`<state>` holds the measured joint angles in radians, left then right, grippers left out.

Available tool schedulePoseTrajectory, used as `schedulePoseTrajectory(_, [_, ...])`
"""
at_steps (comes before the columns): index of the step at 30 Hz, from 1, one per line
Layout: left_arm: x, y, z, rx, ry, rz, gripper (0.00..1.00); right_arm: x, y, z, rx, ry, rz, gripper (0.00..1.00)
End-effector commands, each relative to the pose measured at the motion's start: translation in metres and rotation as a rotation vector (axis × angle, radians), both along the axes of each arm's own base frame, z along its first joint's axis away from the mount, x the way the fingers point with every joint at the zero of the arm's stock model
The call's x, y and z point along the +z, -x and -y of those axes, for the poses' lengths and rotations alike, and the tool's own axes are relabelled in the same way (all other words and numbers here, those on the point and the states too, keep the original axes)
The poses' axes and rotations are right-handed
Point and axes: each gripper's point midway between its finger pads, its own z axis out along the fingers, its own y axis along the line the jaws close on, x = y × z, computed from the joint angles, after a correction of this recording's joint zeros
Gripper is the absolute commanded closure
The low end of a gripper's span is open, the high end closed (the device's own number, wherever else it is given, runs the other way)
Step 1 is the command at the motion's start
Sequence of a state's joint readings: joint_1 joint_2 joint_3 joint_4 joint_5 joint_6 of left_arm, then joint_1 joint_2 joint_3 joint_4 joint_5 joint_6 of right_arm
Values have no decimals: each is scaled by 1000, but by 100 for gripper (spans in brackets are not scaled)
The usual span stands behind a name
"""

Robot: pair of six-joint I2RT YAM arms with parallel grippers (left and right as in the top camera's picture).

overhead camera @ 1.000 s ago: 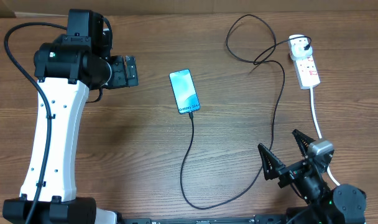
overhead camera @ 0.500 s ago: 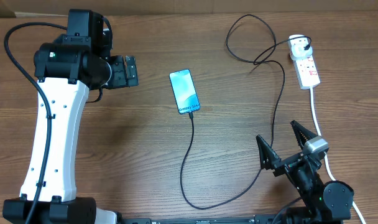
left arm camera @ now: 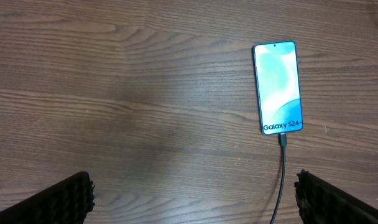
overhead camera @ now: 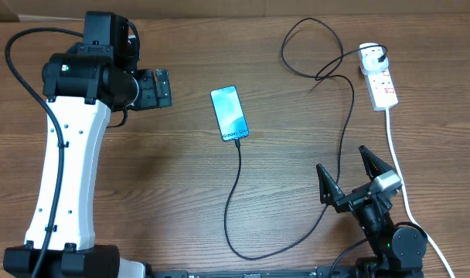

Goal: Plug charger to phone and switch on socket

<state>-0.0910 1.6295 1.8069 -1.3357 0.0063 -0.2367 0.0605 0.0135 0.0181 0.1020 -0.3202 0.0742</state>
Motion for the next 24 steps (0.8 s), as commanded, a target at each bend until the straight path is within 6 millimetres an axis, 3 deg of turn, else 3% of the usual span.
schedulePoseTrajectory(1, [-1,-2,-1,18,1,-2,0,-1,-1,3,-24,-1,8,0])
schedulePoseTrajectory(10, [-1,-2,-1,18,1,-2,0,-20,-5,8,-55,26,-65,0])
schedulePoseTrajectory(14, [-1,-2,-1,18,1,-2,0,-42,-6,8,-58,52,-150,0])
schedulePoseTrajectory(24, [-1,-2,-1,18,1,-2,0,-43,-8,12,-89,155,-113,0])
